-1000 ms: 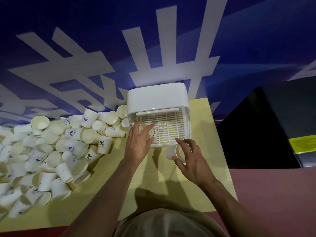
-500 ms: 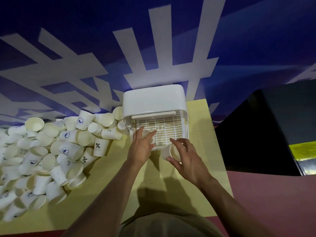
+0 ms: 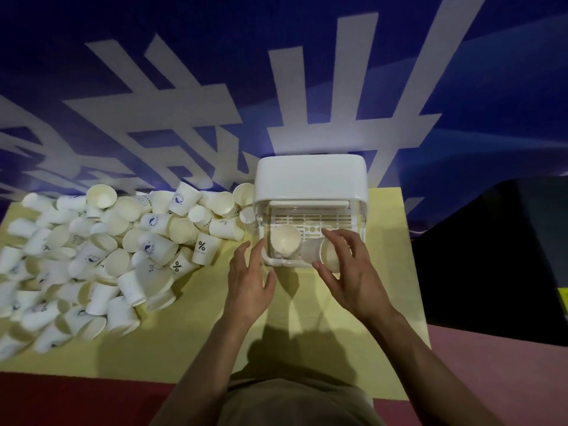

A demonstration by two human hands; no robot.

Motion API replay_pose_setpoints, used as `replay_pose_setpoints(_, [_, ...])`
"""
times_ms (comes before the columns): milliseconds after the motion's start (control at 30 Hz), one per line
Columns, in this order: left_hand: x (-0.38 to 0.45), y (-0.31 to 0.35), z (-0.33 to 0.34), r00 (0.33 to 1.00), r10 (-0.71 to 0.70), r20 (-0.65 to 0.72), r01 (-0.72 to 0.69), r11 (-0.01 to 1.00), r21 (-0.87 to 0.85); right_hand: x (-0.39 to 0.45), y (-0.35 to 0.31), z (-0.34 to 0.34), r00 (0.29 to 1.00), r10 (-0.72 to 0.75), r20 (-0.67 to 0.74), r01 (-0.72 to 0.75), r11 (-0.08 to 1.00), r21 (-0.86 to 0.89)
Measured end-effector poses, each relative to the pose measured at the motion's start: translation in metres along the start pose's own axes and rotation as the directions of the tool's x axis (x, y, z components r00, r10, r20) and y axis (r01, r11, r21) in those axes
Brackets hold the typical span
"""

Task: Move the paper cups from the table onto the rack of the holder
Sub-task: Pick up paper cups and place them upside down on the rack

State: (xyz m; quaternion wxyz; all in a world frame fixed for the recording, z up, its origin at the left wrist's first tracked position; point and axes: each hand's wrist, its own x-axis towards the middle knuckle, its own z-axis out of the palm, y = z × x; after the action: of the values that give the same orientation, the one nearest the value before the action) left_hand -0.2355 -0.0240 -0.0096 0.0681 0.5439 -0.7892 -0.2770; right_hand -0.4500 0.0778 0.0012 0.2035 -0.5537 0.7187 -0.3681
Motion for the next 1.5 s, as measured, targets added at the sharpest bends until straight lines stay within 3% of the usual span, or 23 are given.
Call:
replay_pose_setpoints(300, [0.008,-0.05,-0.039,1.0,0.005,-0.016,-0.005,0.999,-0.048,0.041,-0.044,0.041,0.997,-0.078,0.013,0.079,0.986,-0.15])
replay_pose_setpoints(500, [0.015,-0.09,-0.062,1.0,0.026,0.005,-0.025,0.996,-0.084,0.056,-0.049,0.07,0.99,0.007,0.138,0.034,0.955,-0.296])
replay_pose_setpoints(667, [0.013,-0.131,-0.079,1.0,0.03,-0.001,-0.03,0.995,-0.094,0.073,-0.049,0.091,0.956,0.183,0.23,-0.103,0.941,-0.322])
replay_pose_setpoints(1067, [0.02,-0.168,-0.083,0.997,0.006,0.08,0.001,0.996,-0.092,0.078,-0.058,0.107,0.953,0.244,0.181,-0.156,0.905,-0.395])
replay_pose_setpoints(1267, [0.041,-0.171,-0.072,0.994,-0.048,0.097,0.054,0.997,-0.056,0.053,-0.065,0.111,0.994,0.098,0.052,-0.061,0.873,-0.483])
replay_pose_setpoints(1500, [0.067,-0.169,-0.056,0.98,-0.16,0.12,0.155,0.987,0.047,0.036,-0.086,0.128,0.996,-0.023,0.088,0.056,0.916,-0.397])
